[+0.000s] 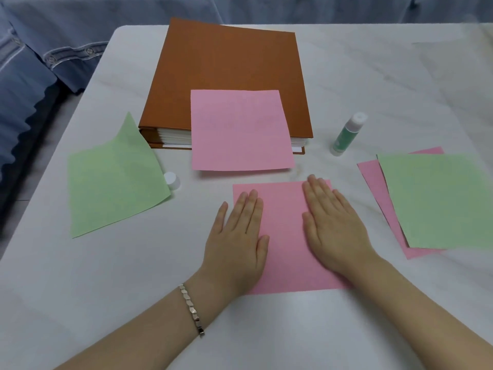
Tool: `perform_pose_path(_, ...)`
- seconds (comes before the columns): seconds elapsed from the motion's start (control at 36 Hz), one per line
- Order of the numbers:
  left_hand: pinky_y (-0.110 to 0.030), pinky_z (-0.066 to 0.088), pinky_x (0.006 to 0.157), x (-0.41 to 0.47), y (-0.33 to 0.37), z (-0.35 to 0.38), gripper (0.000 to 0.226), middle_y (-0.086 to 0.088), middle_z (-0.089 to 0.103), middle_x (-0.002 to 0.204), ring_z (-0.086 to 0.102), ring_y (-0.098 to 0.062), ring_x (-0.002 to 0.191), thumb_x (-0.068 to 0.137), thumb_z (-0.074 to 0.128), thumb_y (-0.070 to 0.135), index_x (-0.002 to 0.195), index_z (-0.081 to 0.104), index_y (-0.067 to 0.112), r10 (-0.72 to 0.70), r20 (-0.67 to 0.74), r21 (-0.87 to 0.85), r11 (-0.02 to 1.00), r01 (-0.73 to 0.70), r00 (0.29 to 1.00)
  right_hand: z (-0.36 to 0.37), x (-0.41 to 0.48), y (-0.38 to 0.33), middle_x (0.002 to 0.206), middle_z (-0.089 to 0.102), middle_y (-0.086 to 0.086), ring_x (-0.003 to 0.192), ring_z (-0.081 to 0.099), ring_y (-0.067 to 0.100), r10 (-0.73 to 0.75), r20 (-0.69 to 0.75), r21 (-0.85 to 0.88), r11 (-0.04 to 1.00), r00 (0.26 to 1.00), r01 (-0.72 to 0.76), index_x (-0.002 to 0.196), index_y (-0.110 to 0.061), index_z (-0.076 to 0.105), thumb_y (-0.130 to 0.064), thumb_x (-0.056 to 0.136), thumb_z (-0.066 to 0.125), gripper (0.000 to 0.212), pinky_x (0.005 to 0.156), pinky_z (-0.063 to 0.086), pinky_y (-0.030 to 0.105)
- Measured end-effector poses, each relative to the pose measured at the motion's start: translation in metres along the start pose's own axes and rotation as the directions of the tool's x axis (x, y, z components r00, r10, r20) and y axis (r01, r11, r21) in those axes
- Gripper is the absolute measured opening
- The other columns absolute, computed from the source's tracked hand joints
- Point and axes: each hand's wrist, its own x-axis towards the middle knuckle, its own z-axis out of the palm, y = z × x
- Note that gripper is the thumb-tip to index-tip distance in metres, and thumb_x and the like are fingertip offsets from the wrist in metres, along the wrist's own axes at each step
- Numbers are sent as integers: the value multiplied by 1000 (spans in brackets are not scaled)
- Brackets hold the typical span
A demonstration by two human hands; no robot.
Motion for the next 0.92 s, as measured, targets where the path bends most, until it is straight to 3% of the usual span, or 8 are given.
perform_pose_path(0.11,-46,23,103,1,1,-2,58,-16,48,139,46,-29,128,87,32,30,132,49,-2,-7,13,9,1000,7,1000,-4,-2,13,150,27,10,138,19,17,1,26,-21,1000,1000,0,143,-3,29,-32,92,16,60,111,3,29)
perform_pose_path(0.31,-45,22,104,21,28,-4,59,-14,55,132,51,-26,124,78,31,25,124,58,0,27,48,-28,999,-25,998,1,-3,13,147,34,16,136,33,28,35,5,-19,999,999,-35,140,1,35,-29,91,19,59,110,7,36)
perform_pose_path(0.42,-37,-4,113,38,46,0,67,-6,25,153,21,-18,142,85,12,31,145,29,7,140,187,-62,990,-130,972,2,-3,14,147,33,16,136,32,28,25,5,-28,999,1000,-25,140,0,35,-29,92,18,59,110,8,36)
perform_pose_path(0.47,-35,-7,113,40,44,3,67,-4,15,156,12,-16,144,87,7,33,148,21,9,141,175,-57,990,-132,974,3,-2,14,147,35,17,136,32,28,26,0,-31,999,1000,-26,139,1,36,-29,91,19,58,109,9,36)
perform_pose_path(0.61,-37,19,107,37,22,2,59,-10,48,140,45,-21,130,89,29,35,134,50,4,71,104,-73,995,-63,992,4,-2,14,145,37,17,134,37,30,15,-11,-41,999,1000,-16,138,2,37,-28,91,22,58,109,12,38)
perform_pose_path(0.78,-38,17,108,30,0,0,62,-12,45,142,42,-25,132,90,30,39,137,44,1,-4,107,-63,998,11,994,0,-2,13,150,28,13,139,23,22,24,20,-36,999,999,-24,142,-1,30,-31,91,14,62,111,4,34)
perform_pose_path(0.83,-35,9,111,29,-7,-5,66,-9,34,149,33,-22,137,90,21,41,143,35,4,-32,148,-60,997,42,988,-1,-2,13,153,21,10,141,15,18,19,28,-43,999,999,-18,144,-4,24,-34,90,9,65,111,-1,32)
perform_pose_path(0.92,-29,-15,110,26,-18,-9,77,5,-2,157,-7,-3,141,80,-8,48,150,2,16,-49,187,11,999,48,981,-1,-3,12,155,16,8,143,13,18,14,23,-47,999,1000,-12,146,-6,19,-37,87,3,68,112,-6,30)
